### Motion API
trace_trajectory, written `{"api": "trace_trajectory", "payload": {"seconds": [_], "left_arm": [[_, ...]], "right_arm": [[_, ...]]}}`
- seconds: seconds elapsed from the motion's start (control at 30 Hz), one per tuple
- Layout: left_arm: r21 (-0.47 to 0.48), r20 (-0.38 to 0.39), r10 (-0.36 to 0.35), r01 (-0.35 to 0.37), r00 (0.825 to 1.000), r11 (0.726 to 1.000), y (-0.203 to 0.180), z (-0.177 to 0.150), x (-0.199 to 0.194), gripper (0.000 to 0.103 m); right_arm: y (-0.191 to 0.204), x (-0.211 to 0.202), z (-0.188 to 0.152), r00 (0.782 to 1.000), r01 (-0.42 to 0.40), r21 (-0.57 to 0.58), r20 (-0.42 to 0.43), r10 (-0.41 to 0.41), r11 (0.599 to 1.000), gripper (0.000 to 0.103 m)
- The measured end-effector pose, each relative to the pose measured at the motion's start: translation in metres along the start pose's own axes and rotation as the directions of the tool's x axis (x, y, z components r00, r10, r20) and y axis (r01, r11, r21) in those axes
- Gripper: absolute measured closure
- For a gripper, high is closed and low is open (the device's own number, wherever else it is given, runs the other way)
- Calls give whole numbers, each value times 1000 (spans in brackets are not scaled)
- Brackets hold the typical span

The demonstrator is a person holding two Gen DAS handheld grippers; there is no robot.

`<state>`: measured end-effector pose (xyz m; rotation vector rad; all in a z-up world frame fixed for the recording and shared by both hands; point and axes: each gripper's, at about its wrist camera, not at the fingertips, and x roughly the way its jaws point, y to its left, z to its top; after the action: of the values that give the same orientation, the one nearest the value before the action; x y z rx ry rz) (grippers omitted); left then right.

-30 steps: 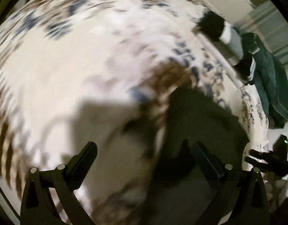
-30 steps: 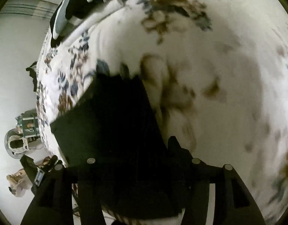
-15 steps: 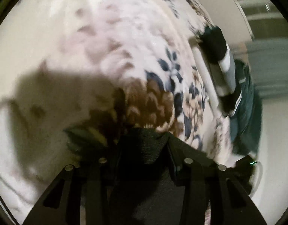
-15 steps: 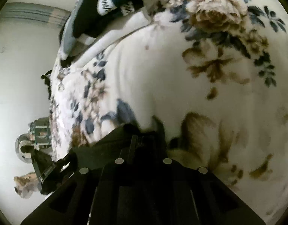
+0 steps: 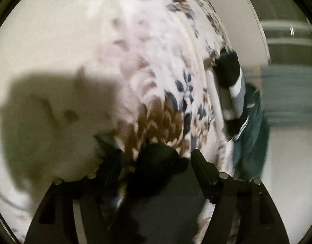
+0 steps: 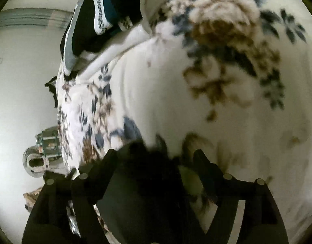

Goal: Fold small clothes

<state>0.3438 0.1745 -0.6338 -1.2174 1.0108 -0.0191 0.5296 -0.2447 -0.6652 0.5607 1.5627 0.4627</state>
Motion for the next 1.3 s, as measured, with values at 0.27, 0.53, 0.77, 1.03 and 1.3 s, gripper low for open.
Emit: {"api": "trace_trajectory", "payload": {"seconds": [0.27, 0.53, 0.77, 1.03, 1.3], "left_arm": [[68, 25, 33, -34, 999, 997, -16, 9, 18, 88], [-29, 61, 57, -55, 997, 998, -3, 22, -4, 84], [132, 95, 148, -160, 984, 978, -11, -18, -41, 48], [286, 44, 193, -198, 980, 938, -14, -81, -8, 48], [289, 87, 121, -141, 989, 947, -6, -88, -8, 63]], "right_arm": [[18, 28, -9, 998, 5, -64, 61, -1, 998, 92], [30, 26, 12, 988, 112, -54, 115, -106, 992, 94], [43, -1, 22, 978, 197, -30, 83, -194, 980, 77], [220, 66, -12, 974, 47, -509, -169, -153, 859, 44], [321, 242, -40, 801, -4, -716, -420, -426, 698, 76]]}}
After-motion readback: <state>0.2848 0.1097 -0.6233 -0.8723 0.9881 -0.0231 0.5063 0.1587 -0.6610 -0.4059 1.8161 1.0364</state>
